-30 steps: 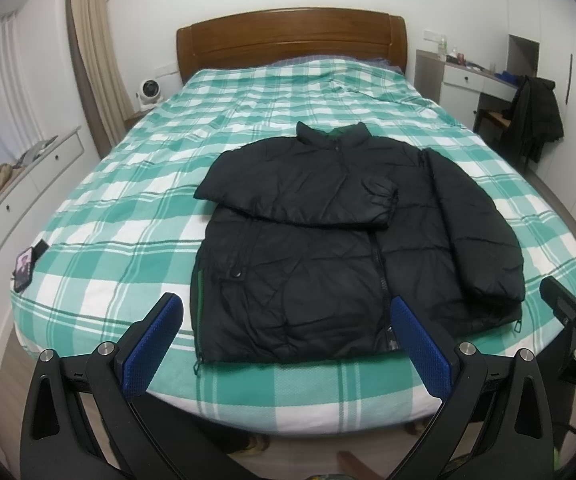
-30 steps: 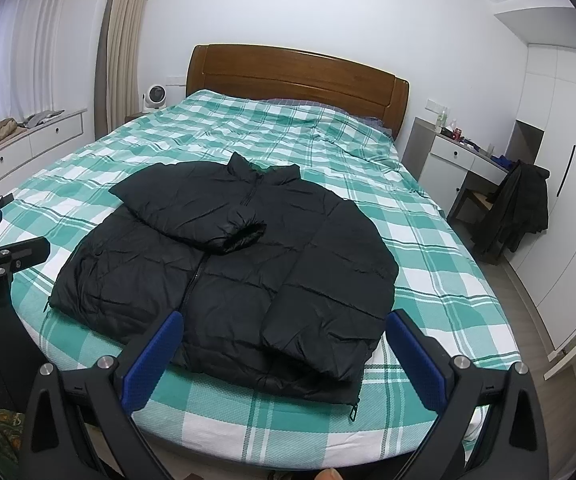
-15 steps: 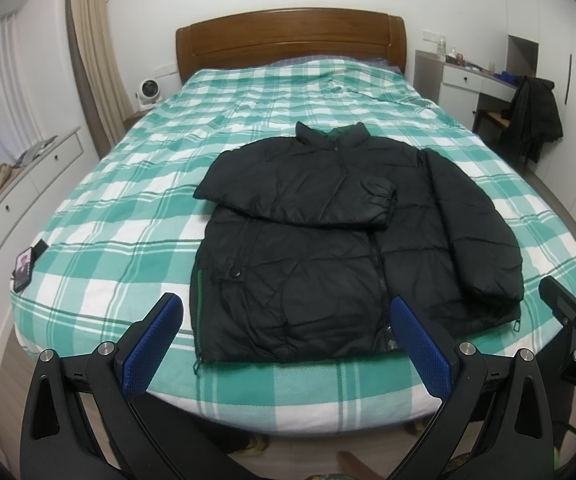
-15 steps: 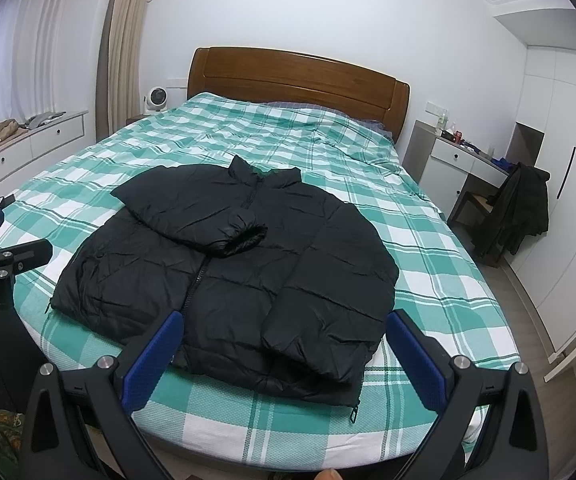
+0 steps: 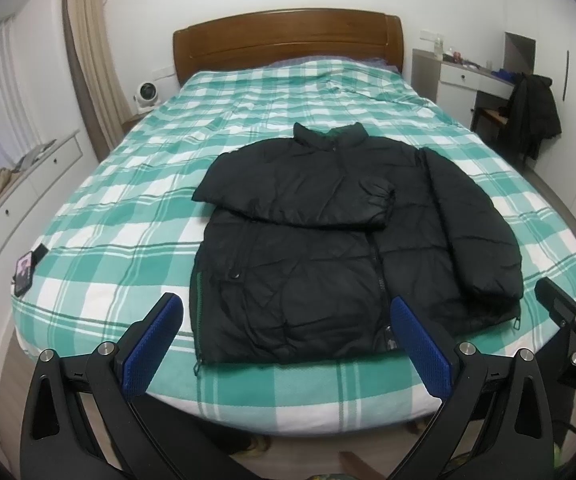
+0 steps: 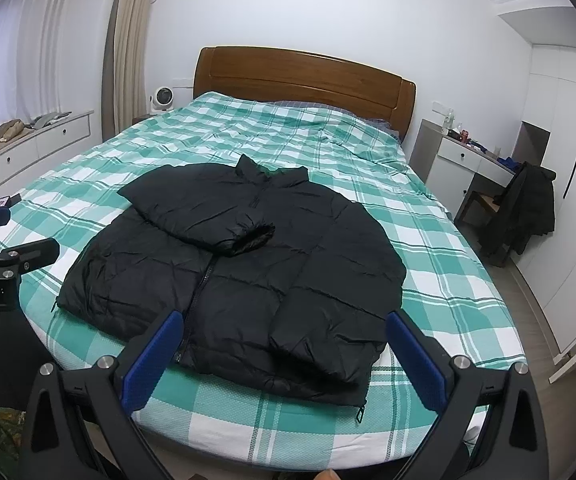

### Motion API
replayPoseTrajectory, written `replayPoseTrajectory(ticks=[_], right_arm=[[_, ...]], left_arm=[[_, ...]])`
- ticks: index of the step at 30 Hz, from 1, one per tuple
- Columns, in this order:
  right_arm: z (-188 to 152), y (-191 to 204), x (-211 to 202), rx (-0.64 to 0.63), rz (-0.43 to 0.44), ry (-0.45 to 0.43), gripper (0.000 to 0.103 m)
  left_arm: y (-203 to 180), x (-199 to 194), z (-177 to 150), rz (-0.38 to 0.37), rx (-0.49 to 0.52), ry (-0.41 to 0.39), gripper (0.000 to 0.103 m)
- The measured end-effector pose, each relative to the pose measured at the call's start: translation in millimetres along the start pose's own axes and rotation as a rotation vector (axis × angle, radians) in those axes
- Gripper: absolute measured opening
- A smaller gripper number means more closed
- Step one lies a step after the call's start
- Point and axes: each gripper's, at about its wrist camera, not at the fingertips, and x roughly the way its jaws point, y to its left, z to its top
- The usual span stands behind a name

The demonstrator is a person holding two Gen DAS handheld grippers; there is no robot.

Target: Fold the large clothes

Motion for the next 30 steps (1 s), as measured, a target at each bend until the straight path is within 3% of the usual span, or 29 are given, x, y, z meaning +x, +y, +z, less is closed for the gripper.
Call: replayPoseTrajectory(ticks=[30], right_arm=[[-3.3,6.1,5.5,-0.013,0.009,0.016,0.103]], left_arm=[[2.2,4.7,-0.6,-0.007,0.0,0.015,0.103]])
